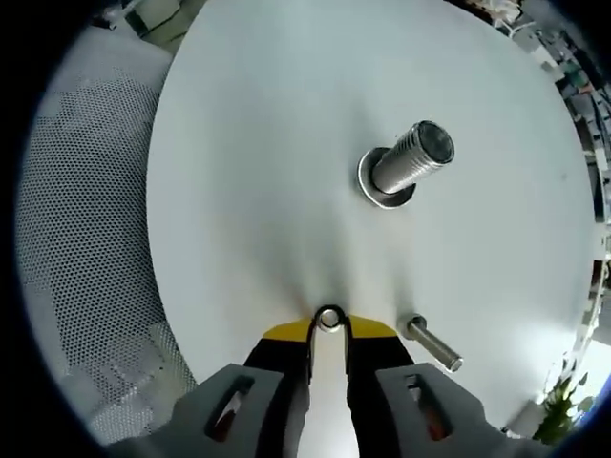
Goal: Place the washer onto the threaded stud by aligning its center hole with the stud, sliding it down to the base, and recovering from edge contact or off-axis alignment until the washer reaches the visible bottom stop.
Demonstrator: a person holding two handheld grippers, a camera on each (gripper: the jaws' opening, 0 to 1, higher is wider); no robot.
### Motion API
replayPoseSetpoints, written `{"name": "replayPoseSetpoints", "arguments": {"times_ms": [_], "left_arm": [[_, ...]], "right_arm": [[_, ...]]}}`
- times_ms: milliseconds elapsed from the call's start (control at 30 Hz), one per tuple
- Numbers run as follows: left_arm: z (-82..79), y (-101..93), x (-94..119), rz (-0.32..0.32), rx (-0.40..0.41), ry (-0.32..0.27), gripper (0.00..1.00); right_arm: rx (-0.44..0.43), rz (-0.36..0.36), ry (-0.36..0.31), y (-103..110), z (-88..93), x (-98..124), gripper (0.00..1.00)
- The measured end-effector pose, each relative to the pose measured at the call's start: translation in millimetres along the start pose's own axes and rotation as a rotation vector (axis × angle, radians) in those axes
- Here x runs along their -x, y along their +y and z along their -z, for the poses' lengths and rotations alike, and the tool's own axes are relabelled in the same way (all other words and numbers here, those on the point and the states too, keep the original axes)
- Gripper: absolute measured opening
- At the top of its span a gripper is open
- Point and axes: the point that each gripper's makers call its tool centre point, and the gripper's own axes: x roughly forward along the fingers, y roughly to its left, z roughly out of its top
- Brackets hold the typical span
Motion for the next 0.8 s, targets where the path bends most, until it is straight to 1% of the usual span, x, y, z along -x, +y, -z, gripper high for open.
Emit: {"name": "replayPoseSetpoints", "arguments": {"times_ms": [33, 67, 100, 133, 167, 200, 233, 300, 400, 467, 533, 600, 633, 700, 733, 800], "left_arm": [[0.2, -0.2, 0.0, 0.001, -0.001, 0.001, 0.21], [0.3, -0.4, 0.0, 0.002, -0.003, 0.001, 0.21], [0.3, -0.4, 0.1, 0.002, -0.003, 0.001, 0.21], [-0.1, -0.1, 0.4, 0.001, -0.002, -0.001, 0.21], [-0.4, 0.2, 0.7, 0.0, 0.0, -0.003, 0.21], [-0.8, 0.6, 1.0, -0.002, 0.003, -0.006, 0.21], [-0.9, 1.0, 1.2, -0.004, 0.003, -0.007, 0.21], [-1.0, 1.0, 1.1, -0.004, 0.005, -0.008, 0.21], [-1.4, 0.6, 0.8, -0.001, 0.001, -0.008, 0.21], [-2.1, 0.1, 0.8, 0.001, -0.001, -0.01, 0.21], [-3.0, 0.5, 1.2, -0.001, -0.001, -0.015, 0.21], [-3.7, 0.9, 1.5, -0.002, 0.002, -0.02, 0.21], [-4.2, 1.0, 1.5, -0.002, 0.001, -0.022, 0.21], [-4.3, 0.7, 1.6, -0.001, 0.001, -0.023, 0.21], [-4.3, 0.5, 1.7, -0.001, 0.0, -0.024, 0.21], [-4.4, 0.5, 1.8, -0.001, -0.001, -0.026, 0.21]], "right_arm": [[-0.014, 0.007, 0.004, -0.5, 0.1, 0.0, 0.12], [-0.028, 0.055, -0.026, -6.4, -3.4, -1.1, 0.03], [0.005, 0.04, -0.018, -3.8, -1.4, -2.8, 0.04], [-0.032, 0.054, -0.015, -6.3, -0.8, -3.1, 0.04], [-0.045, 0.049, -0.02, -7.5, -0.7, -2.6, 0.04], [-0.093, 0.031, -0.039, -7.5, -0.8, -2.4, 0.04], [-0.115, 0.021, -0.051, -7.7, -0.5, -1.5, 0.04], [-0.104, 0.0, -0.073, -6.9, 0.2, -0.1, 0.05], [-0.144, -0.009, -0.1, -8.1, -0.2, -0.2, 0.06], [-0.237, -0.05, -0.09, -3.9, -1.2, -0.1, 0.08], [-0.273, -0.067, -0.147, -0.7, -13.8, 1.5, 0.13], [-0.281, -0.074, -0.172, 4.0, -23.0, 4.0, 0.17], [-0.269, -0.069, -0.17, 5.6, -25.8, 4.8, 0.17], [-0.166, -0.036, -0.225, 8.0, -49.0, 8.9, 0.18], [-0.144, -0.035, -0.245, 10.1, -56.6, 10.6, 0.18], [-0.125, -0.059, -0.305, 18.3, -77.4, 14.3, 0.2]]}}
